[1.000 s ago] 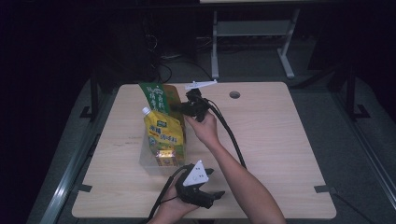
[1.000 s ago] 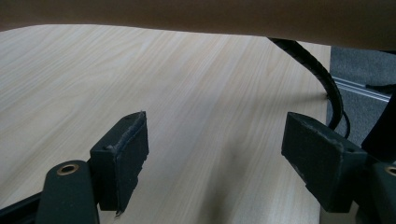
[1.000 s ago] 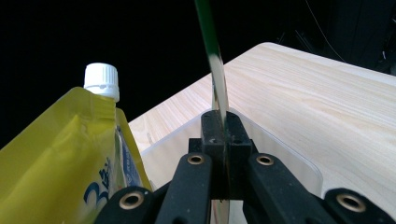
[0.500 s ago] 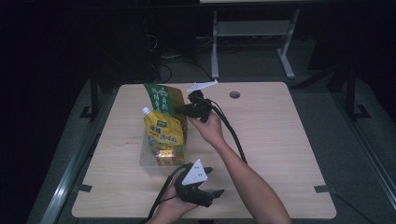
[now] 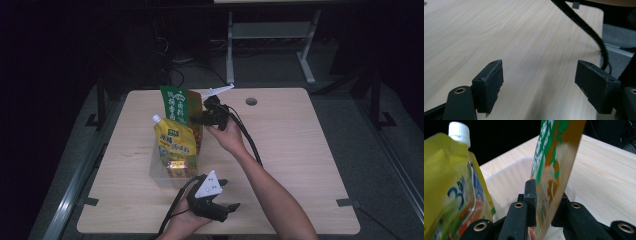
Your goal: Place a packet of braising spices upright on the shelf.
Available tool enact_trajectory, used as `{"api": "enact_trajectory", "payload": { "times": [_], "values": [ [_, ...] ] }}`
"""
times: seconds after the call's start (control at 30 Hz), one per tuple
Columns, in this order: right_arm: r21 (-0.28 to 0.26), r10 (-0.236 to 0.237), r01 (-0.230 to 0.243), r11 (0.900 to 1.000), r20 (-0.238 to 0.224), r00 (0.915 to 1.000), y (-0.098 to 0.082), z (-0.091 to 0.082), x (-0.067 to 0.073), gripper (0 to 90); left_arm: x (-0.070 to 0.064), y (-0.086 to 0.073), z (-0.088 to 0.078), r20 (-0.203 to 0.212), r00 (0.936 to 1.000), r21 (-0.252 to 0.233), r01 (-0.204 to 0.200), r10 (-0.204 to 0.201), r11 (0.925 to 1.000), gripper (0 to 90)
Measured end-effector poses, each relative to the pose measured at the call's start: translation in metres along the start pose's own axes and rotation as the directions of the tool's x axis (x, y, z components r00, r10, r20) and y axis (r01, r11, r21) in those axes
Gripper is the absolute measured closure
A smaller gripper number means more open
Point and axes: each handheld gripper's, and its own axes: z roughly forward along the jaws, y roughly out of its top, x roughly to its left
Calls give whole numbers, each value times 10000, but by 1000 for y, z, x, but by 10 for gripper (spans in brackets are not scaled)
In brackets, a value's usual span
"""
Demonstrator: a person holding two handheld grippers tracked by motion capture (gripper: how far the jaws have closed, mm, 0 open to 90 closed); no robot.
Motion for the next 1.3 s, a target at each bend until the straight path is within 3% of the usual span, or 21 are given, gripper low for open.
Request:
{"api": "enact_trajectory", "payload": {
  "times": [0.07,0.43,0.53,0.67,0.9,1.3],
  "values": [
    [31,254,-254,9997,-165,9995,0,-5,-3,718,-2,0,0,25,10000,19,-70,70,10000,222],
    [299,412,-405,9987,-230,9989,-4,-27,-9,562,2,0,-1,-102,9999,-14,6,-6,10000,210],
    [248,560,-554,9982,-233,9982,-8,-41,-15,507,5,-1,-3,-210,9996,-84,207,-209,9997,205],
    [298,675,-662,9974,-464,9966,-11,-55,-19,450,6,-1,-4,-242,9995,-75,182,-184,9998,201],
    [310,850,-828,9961,-765,9934,-18,-75,-23,395,5,-1,-3,-180,9997,8,141,-141,9999,198],
    [272,981,-961,9950,-898,9911,-31,-102,-31,353,7,-2,-1,-210,9997,49,110,-109,9999,197]
  ]
}}
